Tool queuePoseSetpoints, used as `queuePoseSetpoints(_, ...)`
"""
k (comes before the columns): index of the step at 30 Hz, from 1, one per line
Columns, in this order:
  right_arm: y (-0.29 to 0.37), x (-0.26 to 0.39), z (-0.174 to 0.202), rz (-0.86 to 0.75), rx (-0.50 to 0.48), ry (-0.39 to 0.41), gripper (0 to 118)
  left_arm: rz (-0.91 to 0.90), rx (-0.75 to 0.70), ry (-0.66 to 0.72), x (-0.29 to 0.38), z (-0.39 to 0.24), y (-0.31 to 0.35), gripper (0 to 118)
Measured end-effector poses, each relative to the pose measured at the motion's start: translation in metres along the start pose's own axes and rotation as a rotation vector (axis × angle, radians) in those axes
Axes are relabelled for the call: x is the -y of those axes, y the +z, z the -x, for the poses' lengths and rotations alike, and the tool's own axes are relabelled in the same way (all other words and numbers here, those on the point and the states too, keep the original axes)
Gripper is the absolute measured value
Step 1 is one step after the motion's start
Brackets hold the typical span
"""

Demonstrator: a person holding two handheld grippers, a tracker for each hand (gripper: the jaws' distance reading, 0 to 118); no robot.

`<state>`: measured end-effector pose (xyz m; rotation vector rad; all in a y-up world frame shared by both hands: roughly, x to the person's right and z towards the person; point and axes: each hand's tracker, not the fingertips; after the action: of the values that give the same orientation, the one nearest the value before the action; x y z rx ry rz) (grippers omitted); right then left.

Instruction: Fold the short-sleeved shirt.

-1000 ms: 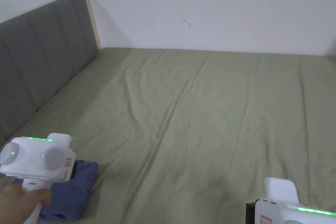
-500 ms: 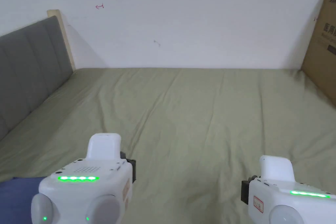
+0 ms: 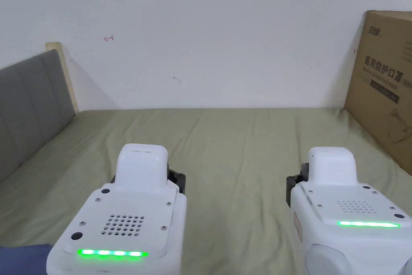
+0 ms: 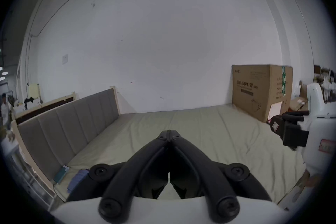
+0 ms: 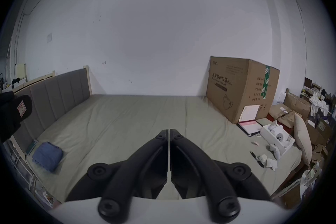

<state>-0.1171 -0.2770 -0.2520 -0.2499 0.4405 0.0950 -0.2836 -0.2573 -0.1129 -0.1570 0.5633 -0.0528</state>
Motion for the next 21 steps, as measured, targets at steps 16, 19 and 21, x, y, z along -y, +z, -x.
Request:
queuePoseSetpoints(16, 0.013, 0.001, 0.005, -0.093, -0.045, 0.013, 116, -0.002, 0.001, 0.011, 0.01, 0.006, 0.0, 118)
queuePoseSetpoints(19, 0.012, -0.001, 0.006, -0.098, -0.043, 0.01, 116, -0.007, -0.011, -0.01, 0.009, 0.003, 0.0, 118)
queuePoseSetpoints(21, 0.012, -0.001, 0.005, -0.106, -0.048, -0.002, 116, -0.005, -0.014, -0.005, 0.009, 0.004, 0.0, 118)
